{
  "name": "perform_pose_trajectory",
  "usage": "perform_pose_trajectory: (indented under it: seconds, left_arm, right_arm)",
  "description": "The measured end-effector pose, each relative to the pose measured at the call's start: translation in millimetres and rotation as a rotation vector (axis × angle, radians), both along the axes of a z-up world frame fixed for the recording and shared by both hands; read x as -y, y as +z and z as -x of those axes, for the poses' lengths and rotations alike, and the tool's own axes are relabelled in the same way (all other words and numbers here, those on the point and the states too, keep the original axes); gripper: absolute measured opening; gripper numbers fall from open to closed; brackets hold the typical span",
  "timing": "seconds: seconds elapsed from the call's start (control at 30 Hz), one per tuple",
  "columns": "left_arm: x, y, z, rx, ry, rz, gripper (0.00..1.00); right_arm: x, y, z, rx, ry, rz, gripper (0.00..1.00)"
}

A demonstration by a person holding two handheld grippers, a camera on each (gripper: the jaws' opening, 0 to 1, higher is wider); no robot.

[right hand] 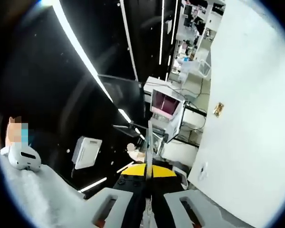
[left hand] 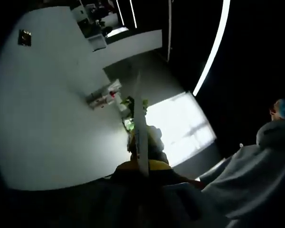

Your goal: Arrange the skincare products in the storage area until every visible bottle or jar stands upright without overlapping.

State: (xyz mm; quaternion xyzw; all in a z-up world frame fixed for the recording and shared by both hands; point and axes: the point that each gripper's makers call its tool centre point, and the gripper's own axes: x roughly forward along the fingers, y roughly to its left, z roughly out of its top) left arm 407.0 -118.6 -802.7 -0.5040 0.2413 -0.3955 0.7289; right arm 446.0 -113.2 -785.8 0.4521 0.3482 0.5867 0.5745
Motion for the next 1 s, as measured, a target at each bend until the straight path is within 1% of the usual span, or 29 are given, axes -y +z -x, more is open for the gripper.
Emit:
perform_pose_trajectory:
  seconds: [0.03,0.1,0.13,0.17,0.2,0.23,0.27,0.3,0.33,0.4,0.47,0.53,0.57,0.6,0.63,0.67,0.7,0.77,0.8,0.87,0.9,0.97,1.0]
  left_arm:
    - [-0.1,1.3,0.8,0.001,-0.006,0.005,0.00]
    - [0.2,3.2,2.3,0.008,-0.011,0.005,0.00]
    - [-0.4,2.4,3.1,0.007,-0.015,-0.002,0.00]
    - [0.9,1.2,6.0,-0.001,-0.037,-0.002,0.00]
    - [1.5,-0.3,8.8,0.000,-0.047,-0.011,0.00]
    - [2.1,-3.1,11.5,-0.008,-0.058,-0.025,0.00]
    - [3.2,-5.8,15.5,-0.016,-0.073,-0.034,0.00]
    - [2.8,-5.9,14.6,-0.014,-0.065,-0.029,0.00]
    - [3.1,-6.4,15.8,-0.025,-0.064,-0.021,0.00]
    - [2.8,-6.0,16.1,-0.025,-0.060,-0.012,0.00]
    - [2.4,-4.3,16.1,-0.021,-0.061,-0.011,0.00]
    - [1.9,-3.5,15.2,-0.019,-0.058,-0.011,0.00]
    - [0.3,-3.4,14.8,-0.022,-0.050,-0.003,0.00]
    - [-3.5,-1.5,11.2,-0.024,-0.020,0.018,0.00]
    - [-5.2,-0.4,9.4,-0.024,-0.005,0.029,0.00]
    - [-10.1,2.6,5.8,-0.020,0.029,0.056,0.00]
    - [-16.2,4.7,1.2,-0.020,0.070,0.079,0.00]
    - [-24.9,7.6,-3.9,-0.006,0.120,0.093,0.00]
    - [-28.6,8.8,-6.4,-0.001,0.145,0.091,0.00]
    - [-34.8,11.2,-10.9,0.001,0.181,0.102,0.00]
    - [-38.5,13.8,-13.6,0.006,0.200,0.110,0.00]
    - [-39.7,17.2,-15.7,0.021,0.217,0.109,0.00]
    - [-38.9,17.6,-16.0,0.022,0.213,0.111,0.00]
  right_arm:
    - [1.0,2.0,0.4,-0.006,0.001,-0.016,0.00]
    - [1.9,2.9,0.7,0.029,-0.010,-0.016,0.00]
    - [2.0,1.0,-1.9,0.031,-0.025,-0.009,0.00]
    - [3.0,1.0,-9.8,0.018,-0.069,-0.013,0.03]
    - [4.9,1.6,-16.0,-0.020,-0.094,-0.025,0.07]
    - [6.5,2.9,-16.3,-0.058,-0.085,-0.036,0.05]
    - [7.2,1.6,-12.7,-0.036,-0.052,-0.026,0.00]
    - [6.5,-1.6,-12.6,-0.014,-0.047,-0.001,0.00]
    - [6.1,-2.7,-13.1,0.015,-0.058,0.011,0.00]
    - [5.8,-1.0,-12.6,-0.003,-0.055,-0.006,0.00]
    - [5.4,0.0,-11.9,-0.039,-0.051,-0.018,0.00]
    - [5.0,-0.3,-13.3,-0.023,-0.064,-0.016,0.00]
    - [4.9,0.9,-14.2,-0.001,-0.081,-0.017,0.00]
    - [4.8,0.9,-14.3,-0.002,-0.082,-0.016,0.03]
    - [4.9,0.9,-14.8,-0.004,-0.088,-0.015,0.14]
    - [4.9,0.6,-14.9,-0.007,-0.092,-0.012,0.20]
    - [4.9,1.1,-12.5,-0.008,-0.089,-0.011,0.21]
    - [4.9,-2.0,-3.4,0.000,-0.056,0.004,0.14]
    - [4.4,-3.5,0.9,0.005,-0.043,0.012,0.13]
    - [3.0,-5.9,7.4,0.011,-0.030,0.026,0.17]
    - [1.5,-5.9,14.8,0.021,-0.010,0.029,0.17]
    - [-0.7,-5.2,25.4,0.032,0.017,0.035,0.15]
    - [-1.9,-4.8,31.0,0.050,0.028,0.042,0.14]
